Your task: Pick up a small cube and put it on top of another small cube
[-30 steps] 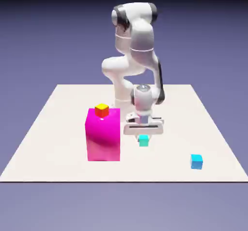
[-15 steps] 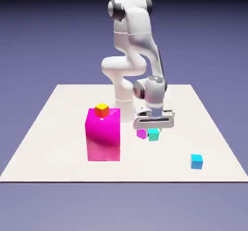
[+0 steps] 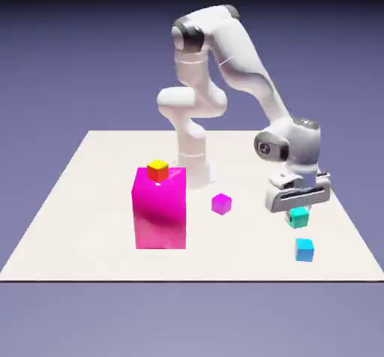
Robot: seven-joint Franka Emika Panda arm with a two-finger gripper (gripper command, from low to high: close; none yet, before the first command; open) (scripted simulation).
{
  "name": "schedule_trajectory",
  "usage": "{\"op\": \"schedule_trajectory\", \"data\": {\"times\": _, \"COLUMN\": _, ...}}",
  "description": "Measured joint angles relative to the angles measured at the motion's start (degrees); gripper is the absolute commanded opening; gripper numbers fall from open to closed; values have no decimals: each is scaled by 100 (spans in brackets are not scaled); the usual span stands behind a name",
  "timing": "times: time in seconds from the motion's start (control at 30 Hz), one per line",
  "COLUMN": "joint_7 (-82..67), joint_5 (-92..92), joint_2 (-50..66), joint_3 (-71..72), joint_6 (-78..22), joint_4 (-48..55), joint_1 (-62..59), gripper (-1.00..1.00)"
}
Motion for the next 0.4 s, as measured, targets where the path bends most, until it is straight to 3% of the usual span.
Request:
{"op": "schedule_trajectory", "data": {"times": 0.17, "joint_7": 608, "joint_5": -863, "joint_2": 830, "joint_3": -790, "joint_6": 519, "joint_4": 243, "joint_1": 627, "gripper": -100}}
{"op": "schedule_trajectory", "data": {"times": 0.2, "joint_7": 696, "joint_5": -988, "joint_2": 950, "joint_3": -904, "joint_6": 593, "joint_4": 278, "joint_1": 718, "gripper": 100}}
{"op": "schedule_trajectory", "data": {"times": 0.4, "joint_7": 92, "joint_5": -130, "joint_2": 120, "joint_3": -115, "joint_6": 71, "joint_4": 36, "joint_1": 91, "gripper": 100}}
